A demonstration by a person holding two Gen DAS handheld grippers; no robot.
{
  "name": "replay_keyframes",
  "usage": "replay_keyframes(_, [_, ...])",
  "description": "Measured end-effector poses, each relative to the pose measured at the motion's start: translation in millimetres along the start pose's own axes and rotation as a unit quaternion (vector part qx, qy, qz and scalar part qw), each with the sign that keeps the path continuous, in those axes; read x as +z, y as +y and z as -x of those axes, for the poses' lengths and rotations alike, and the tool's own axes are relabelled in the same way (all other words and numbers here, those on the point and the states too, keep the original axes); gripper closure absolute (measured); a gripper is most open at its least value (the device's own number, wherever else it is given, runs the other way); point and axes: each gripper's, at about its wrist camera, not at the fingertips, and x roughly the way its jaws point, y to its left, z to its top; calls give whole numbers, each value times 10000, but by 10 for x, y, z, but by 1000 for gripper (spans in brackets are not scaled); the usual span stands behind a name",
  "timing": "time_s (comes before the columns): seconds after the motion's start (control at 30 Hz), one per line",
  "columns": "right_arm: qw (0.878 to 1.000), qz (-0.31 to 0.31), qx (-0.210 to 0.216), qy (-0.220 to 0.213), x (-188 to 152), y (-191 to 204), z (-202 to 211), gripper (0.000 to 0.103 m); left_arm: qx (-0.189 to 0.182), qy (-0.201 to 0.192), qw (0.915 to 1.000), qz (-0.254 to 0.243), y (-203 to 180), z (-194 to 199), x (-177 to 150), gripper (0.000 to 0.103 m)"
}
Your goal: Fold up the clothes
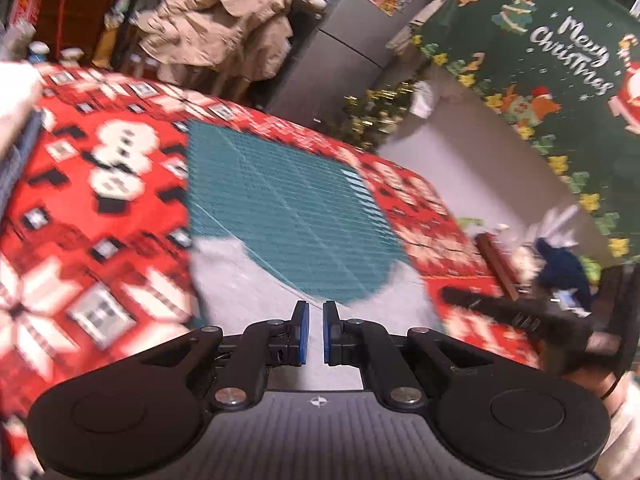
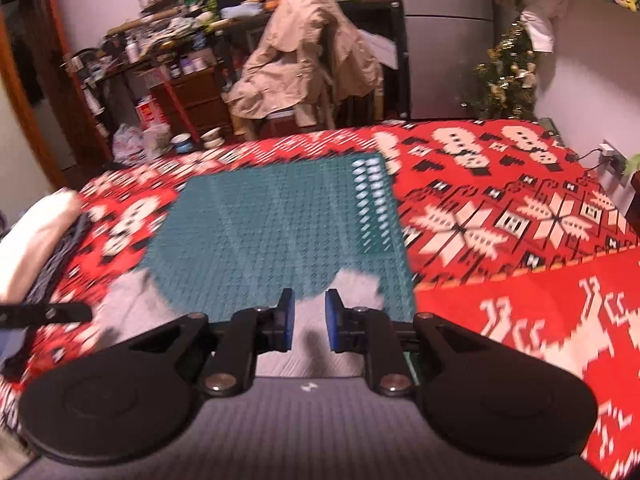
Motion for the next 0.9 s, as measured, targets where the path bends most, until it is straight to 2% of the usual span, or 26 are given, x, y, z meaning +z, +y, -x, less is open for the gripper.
replay_keyframes(0.2, [9984,186,285,462,-490,348,179,85,-241,334,9985,-355,-318,-113,-309,98])
replay_keyframes(0.33, [9976,307,261,570,-698,446,152,86,-6,542,9973,-499,-344,-250,-457,98])
replay_keyframes(0.43, [9982,279,213,477,-690,477,215,85,-78,364,9988,-323,-300,-209,-456,98])
replay_keyframes(0.53, [9988,344,181,299,-606,520,250,85,59,69,9991,-411,-304,-184,-370,98])
replay_keyframes(0.7, [9984,458,-48,313,-437,539,23,86,569,-25,9971,-508,-202,-367,-258,98])
replay_keyframes(0.77, [9980,458,-170,408,-431,509,-93,86,581,-28,9973,-439,-128,-393,-274,98])
replay_keyframes(0.9, [9985,299,-56,458,-430,426,-118,86,556,-17,9982,-233,-3,-405,-289,97])
